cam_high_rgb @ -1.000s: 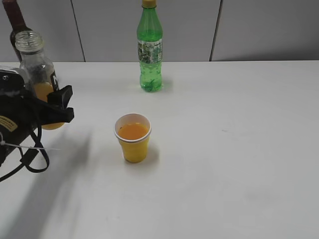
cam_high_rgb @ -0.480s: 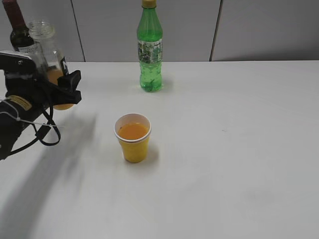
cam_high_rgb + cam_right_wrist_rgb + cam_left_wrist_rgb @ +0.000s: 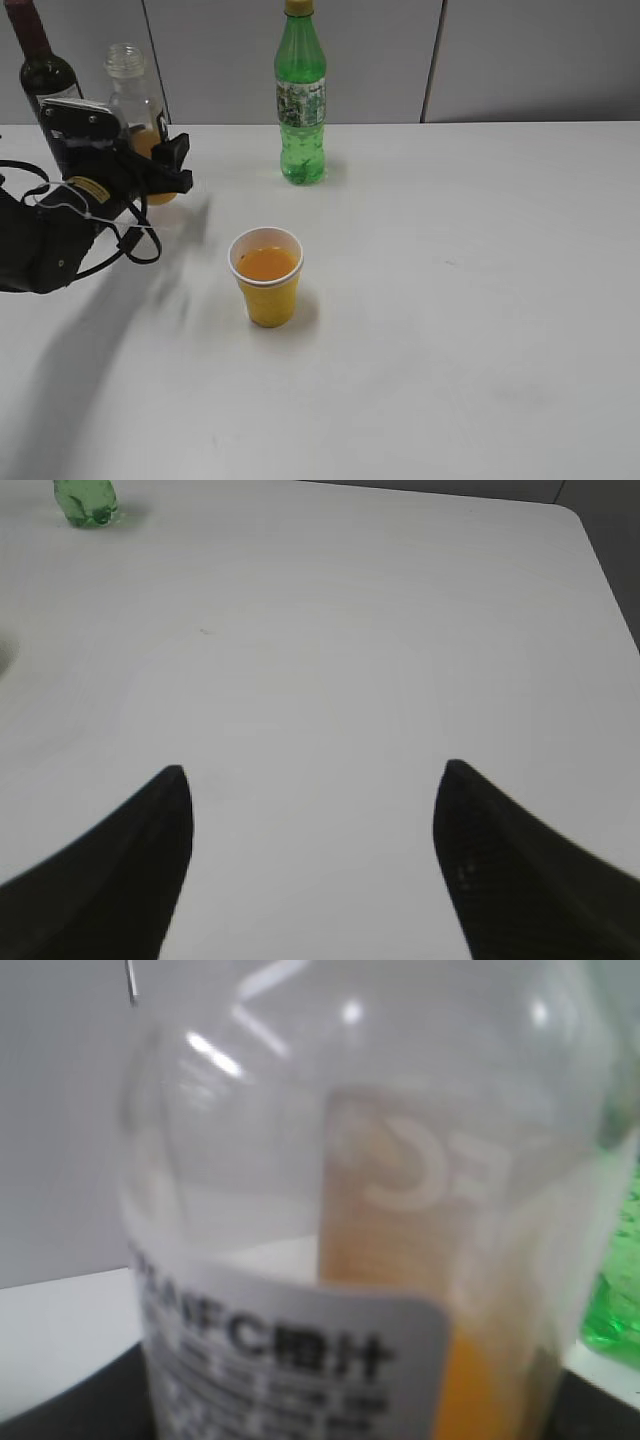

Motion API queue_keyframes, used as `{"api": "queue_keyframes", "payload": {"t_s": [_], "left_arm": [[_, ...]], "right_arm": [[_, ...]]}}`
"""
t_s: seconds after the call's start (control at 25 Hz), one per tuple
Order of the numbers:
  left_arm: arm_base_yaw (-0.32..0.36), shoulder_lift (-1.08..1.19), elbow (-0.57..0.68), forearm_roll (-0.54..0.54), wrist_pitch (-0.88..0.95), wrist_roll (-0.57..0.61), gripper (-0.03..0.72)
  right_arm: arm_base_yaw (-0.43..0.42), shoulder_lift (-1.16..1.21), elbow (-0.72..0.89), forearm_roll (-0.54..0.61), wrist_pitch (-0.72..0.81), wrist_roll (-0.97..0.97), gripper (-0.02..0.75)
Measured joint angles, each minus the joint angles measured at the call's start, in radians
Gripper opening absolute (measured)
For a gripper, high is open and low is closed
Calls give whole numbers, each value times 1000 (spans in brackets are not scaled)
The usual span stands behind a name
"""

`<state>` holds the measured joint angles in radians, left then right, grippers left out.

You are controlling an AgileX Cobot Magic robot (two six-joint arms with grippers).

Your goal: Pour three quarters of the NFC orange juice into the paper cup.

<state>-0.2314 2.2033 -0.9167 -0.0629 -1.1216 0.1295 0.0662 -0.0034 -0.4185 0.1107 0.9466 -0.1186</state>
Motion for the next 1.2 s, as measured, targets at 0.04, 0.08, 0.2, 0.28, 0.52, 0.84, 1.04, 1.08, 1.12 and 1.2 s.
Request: {"api": "queue_keyframes", "payload": {"t_s": [0.04, 0.08, 0.2, 0.28, 0.52, 0.84, 1.04, 1.08, 1.12, 1.2], "left_arm": [[1, 13, -15, 1, 1, 0, 468], [1, 25, -25, 0, 3, 0, 468], [1, 55, -40, 0, 4, 0, 468], [1, 75, -42, 0, 6, -1, 468], [1, 93, -43, 0, -9, -1, 468], [1, 93, -45, 1, -15, -1, 471], [1, 93, -45, 0, -20, -2, 515], [1, 93, -45, 0, -29, -2, 526], [1, 92, -39, -2, -36, -2, 540], [1, 92, -15, -2, -49, -2, 566]], "right_arm": [[0, 0, 0, 0, 0, 0, 592], [0, 0, 0, 0, 0, 0, 592], [0, 0, 0, 0, 0, 0, 592], [0, 0, 0, 0, 0, 0, 592], [0, 0, 0, 0, 0, 0, 592], [0, 0, 0, 0, 0, 0, 591], [0, 0, 0, 0, 0, 0, 591], [0, 0, 0, 0, 0, 0, 591], [0, 0, 0, 0, 0, 0, 591], [0, 0, 0, 0, 0, 0, 591]]}}
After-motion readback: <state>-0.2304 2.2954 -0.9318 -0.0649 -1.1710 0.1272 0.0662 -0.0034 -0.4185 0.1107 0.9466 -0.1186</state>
